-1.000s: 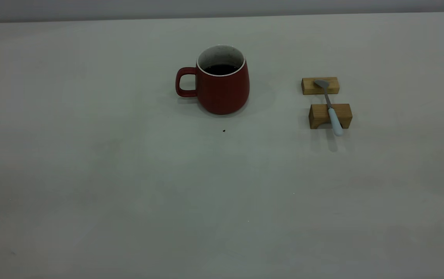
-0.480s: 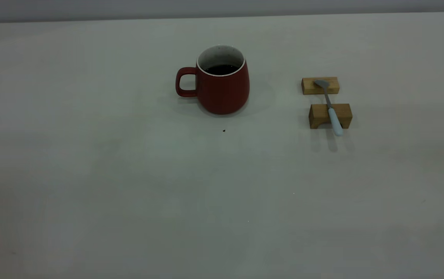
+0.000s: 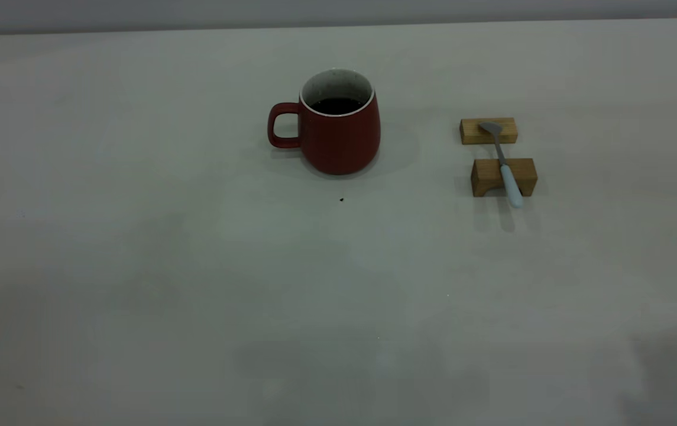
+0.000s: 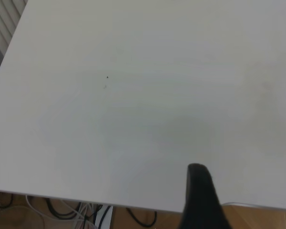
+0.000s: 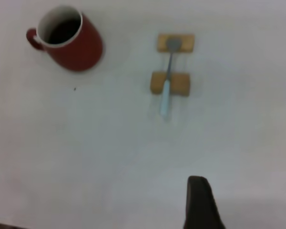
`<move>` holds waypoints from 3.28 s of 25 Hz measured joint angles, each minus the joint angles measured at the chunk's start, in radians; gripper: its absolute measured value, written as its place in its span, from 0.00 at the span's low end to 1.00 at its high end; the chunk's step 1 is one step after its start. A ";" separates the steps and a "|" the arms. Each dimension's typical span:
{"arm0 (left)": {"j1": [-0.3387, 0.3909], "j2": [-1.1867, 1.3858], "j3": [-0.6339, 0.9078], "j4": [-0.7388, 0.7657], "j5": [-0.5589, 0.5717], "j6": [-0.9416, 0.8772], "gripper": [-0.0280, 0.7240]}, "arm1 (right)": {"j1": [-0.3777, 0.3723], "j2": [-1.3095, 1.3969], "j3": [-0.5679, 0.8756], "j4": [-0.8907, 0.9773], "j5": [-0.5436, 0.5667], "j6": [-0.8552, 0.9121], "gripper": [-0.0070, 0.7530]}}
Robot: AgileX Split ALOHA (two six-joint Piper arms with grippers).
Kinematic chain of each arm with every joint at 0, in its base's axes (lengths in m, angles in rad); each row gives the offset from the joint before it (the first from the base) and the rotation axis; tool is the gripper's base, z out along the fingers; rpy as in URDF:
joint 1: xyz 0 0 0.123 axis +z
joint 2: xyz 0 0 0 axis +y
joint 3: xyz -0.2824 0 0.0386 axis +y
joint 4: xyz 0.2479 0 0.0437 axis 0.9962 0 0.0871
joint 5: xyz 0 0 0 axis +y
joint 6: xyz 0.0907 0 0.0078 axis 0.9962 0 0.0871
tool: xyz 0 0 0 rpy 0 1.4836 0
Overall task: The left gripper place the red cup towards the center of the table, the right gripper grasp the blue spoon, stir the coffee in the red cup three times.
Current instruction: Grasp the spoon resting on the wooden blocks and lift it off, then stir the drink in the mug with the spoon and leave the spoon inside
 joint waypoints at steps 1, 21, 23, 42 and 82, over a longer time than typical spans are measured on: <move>0.000 0.000 0.000 0.000 0.000 0.000 0.78 | 0.000 0.048 0.000 0.033 -0.021 -0.027 0.70; 0.000 0.000 0.000 0.000 0.000 -0.001 0.78 | 0.326 1.131 -0.574 0.080 0.008 -0.016 0.70; 0.000 0.000 0.000 0.000 0.000 -0.001 0.78 | 0.334 1.220 -0.675 -0.077 0.063 0.132 0.70; 0.000 0.000 0.000 0.000 0.000 0.000 0.78 | 0.333 1.545 -0.958 -0.311 0.126 0.460 0.70; 0.000 0.000 0.000 0.000 0.000 -0.001 0.78 | 0.333 1.460 -1.028 0.939 0.441 0.129 0.19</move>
